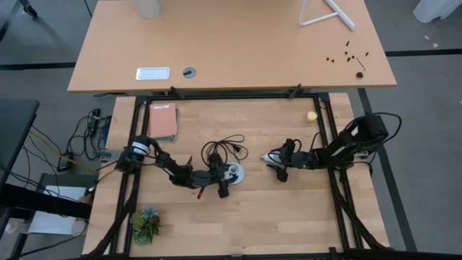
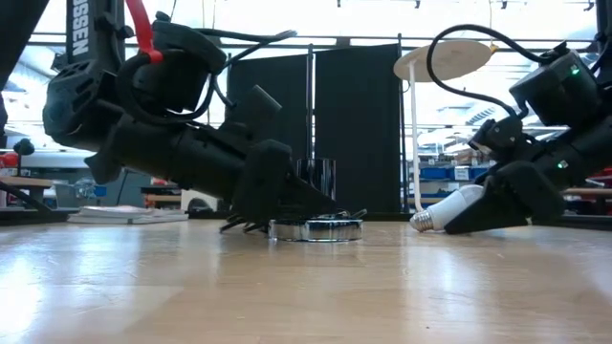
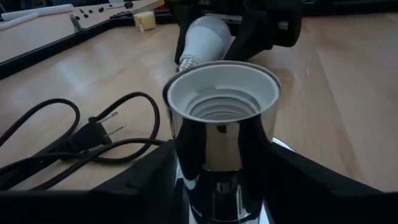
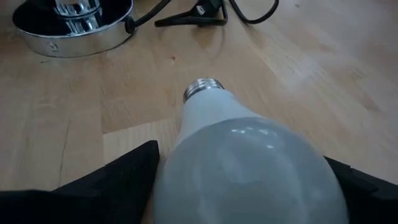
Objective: Screw lightbulb
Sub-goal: Insert the lightbulb into the lamp
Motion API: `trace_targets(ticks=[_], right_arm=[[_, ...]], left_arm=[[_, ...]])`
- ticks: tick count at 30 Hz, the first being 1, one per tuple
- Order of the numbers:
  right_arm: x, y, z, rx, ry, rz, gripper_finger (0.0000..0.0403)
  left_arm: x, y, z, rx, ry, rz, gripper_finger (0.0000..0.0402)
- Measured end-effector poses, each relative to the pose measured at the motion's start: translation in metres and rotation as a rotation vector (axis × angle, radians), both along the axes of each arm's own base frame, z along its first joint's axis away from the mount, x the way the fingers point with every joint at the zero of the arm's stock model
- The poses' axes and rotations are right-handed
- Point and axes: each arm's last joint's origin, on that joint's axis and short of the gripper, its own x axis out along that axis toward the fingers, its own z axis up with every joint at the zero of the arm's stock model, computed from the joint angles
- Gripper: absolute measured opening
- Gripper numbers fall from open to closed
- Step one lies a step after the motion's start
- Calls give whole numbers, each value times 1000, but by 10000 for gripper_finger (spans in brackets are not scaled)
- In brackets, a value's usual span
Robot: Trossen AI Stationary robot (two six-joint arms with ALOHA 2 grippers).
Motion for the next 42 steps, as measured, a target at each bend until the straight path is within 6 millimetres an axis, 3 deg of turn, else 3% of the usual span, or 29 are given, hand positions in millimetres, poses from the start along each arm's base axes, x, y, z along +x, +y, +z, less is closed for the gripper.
trace_targets(ticks=[6,11,21,28,36,42], right_arm=[[0,0,0,-17,0,11,297],[0,0,0,-37,7,23,254],[1,1,0,0,0,44,277],[8,5,4,53,-19,120,254],[32,10,24,44,-1,172,277],[60,18,72,6,130,237,262]], left_arm=[[0,0,0,20,5,-7,192],[0,0,0,21,6,-7,190],[0,0,0,0,4,-2,194],[0,-2,0,-24,4,-71,195],[2,-1,1,-29,1,-185,195],[3,3,2,-30,-4,-147,195]])
